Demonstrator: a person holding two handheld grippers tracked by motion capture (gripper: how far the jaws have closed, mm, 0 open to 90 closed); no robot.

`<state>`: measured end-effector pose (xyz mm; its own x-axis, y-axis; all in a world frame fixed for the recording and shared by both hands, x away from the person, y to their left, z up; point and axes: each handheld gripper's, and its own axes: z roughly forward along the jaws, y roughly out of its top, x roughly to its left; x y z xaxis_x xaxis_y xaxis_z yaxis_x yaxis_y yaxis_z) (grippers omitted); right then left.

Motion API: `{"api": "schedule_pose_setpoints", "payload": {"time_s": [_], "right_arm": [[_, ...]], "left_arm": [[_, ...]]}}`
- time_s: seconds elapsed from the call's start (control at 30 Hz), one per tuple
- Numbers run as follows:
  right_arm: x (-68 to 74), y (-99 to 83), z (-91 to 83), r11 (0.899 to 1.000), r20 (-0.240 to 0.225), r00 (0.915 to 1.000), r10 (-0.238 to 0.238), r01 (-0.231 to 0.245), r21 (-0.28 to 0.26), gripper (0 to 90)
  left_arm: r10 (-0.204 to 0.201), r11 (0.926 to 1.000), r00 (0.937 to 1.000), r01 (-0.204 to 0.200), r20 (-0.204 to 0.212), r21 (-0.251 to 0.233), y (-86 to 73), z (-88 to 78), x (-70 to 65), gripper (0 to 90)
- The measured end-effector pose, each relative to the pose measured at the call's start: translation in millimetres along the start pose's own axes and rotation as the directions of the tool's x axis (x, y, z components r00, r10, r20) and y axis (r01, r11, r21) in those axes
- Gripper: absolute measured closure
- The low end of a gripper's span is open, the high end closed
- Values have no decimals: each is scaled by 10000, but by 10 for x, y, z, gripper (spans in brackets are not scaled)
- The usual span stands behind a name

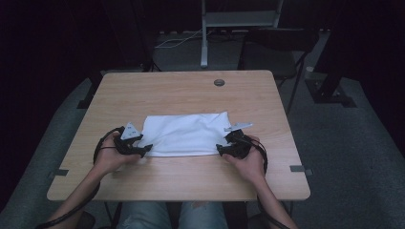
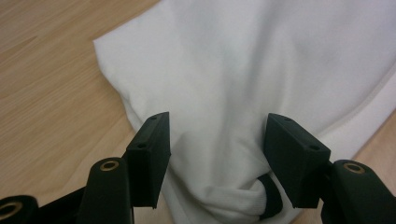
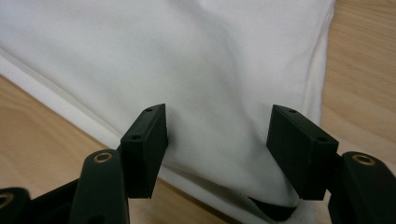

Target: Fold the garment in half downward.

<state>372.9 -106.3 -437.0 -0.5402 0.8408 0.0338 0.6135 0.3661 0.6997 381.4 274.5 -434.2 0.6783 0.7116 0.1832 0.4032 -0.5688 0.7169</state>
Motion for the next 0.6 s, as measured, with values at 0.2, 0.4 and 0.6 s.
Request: {"api": "schedule_pose_setpoints", "payload": {"time_s": [0.2, 0.4, 0.6], "right_arm": [[-114, 67, 70, 10000, 18, 10000, 57, -57, -64, 349], [-81, 86, 64, 9998, 18, 9999, 149, -149, -142, 295], [-52, -24, -102, 9970, -77, 9994, 338, -342, -689, 263]], "left_arm": [[-188, 9995, 9997, 184, -164, -240, 29, 61, 13, 413], [-292, 9981, 9991, 275, -303, -552, 40, 27, 89, 355], [-797, 9916, 9966, 771, -212, -1043, 19, -171, 127, 309]]}}
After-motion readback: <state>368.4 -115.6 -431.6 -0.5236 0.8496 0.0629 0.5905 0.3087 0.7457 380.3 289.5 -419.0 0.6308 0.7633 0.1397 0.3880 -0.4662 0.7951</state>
